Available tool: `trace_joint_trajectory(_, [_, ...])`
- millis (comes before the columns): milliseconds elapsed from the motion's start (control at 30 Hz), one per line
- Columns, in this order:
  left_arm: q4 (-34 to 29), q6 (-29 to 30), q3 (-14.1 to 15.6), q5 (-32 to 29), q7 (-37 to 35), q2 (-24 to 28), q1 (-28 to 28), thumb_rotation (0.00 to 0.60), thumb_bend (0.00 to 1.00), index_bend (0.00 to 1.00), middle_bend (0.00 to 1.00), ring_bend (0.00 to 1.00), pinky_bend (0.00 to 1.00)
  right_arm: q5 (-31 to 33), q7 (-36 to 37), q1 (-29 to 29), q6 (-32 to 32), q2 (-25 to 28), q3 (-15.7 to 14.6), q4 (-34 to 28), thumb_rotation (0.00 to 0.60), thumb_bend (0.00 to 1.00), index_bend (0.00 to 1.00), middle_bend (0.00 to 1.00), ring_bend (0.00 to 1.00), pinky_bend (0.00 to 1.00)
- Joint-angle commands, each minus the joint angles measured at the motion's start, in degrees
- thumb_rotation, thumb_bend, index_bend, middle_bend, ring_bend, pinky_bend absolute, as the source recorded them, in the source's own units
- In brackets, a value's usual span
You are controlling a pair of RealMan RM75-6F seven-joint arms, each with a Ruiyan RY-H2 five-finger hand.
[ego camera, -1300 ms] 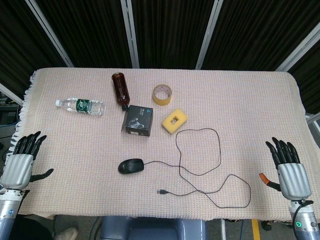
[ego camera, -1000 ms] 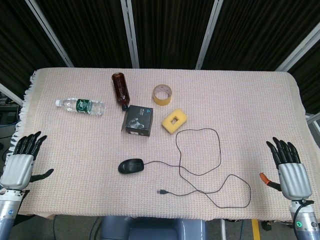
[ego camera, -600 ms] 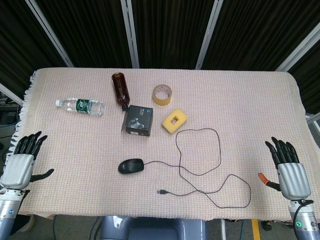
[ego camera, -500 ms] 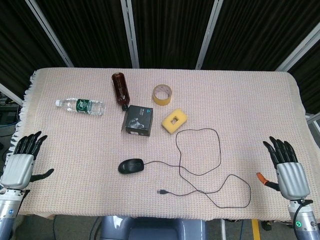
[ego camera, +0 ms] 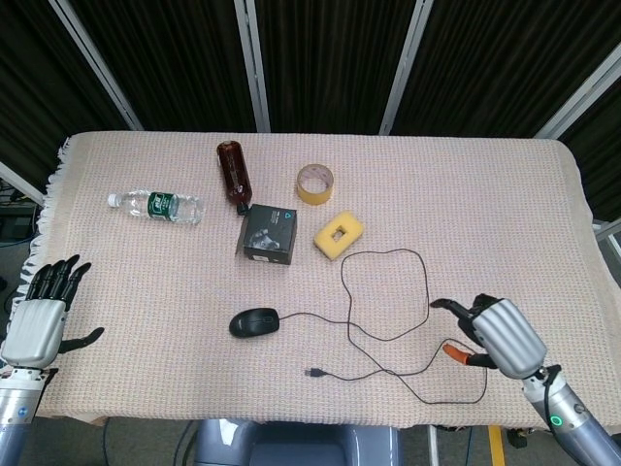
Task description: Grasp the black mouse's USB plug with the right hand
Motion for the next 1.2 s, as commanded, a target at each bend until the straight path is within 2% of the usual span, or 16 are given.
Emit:
trace_joint_trajectory(33, [0.0, 0.0, -0.1, -0.2, 0.1, 0.0, 0.0, 0.6, 0.13, 0.08, 0.0, 0.0, 0.0, -1.2, -0.7, 2.8, -4.4, 0.2, -0.8, -2.7, 0.6, 0.14, 0.38, 1.0, 0.99, 0.71])
trace_joint_trajectory(233, [-0.1, 0.0, -0.2, -0.5, 0.0, 0.1, 0.1, 0.6, 0.13, 0.08, 0.0, 0.0, 0.0, -0.1, -4.4, 6.1, -11.2, -1.8, -1.1, -5.7, 0.6, 0.14, 0.42, 1.0, 1.0, 0.75])
trace_joint_trajectory(433, [-0.1, 0.0, -0.1, -0.4, -0.2, 0.2, 0.2, 0.6, 0.13, 0.08, 0.0, 0.0, 0.0, 3.1, -10.8, 9.0, -18.7, -7.3, -1.0, -8.0, 0.6, 0.16, 0.41, 1.0, 1.0, 0.75])
trace_joint_trajectory(633, [-0.2, -0.3, 0.0, -0.5, -0.8, 0.4, 0.1, 0.6, 0.13, 0.08, 0.0, 0.0, 0.0, 9.0, -18.4, 11.0, -24.8, -13.1, 0.0, -9.9, 0.6, 0.16, 0.41, 1.0, 1.0, 0.76])
trace_joint_trajectory(933, [-0.3, -0.5, 0.2, -0.1, -1.7, 0.7, 0.1, 0.6, 0.13, 0.09, 0.0, 0.0, 0.0, 20.0, -29.7, 12.0, -28.2, -20.7, 1.8, -10.6, 0.6, 0.16, 0.43, 1.0, 1.0, 0.76])
trace_joint_trajectory(1200, [-0.4, -0.6, 0.3, 0.1, -2.0, 0.8, 0.1, 0.6, 0.12, 0.09, 0.0, 0.0, 0.0, 23.5, -32.8, 12.8, -28.0, -26.5, 1.5, -8.1, 0.6, 0.16, 0.43, 1.0, 1.0, 0.76])
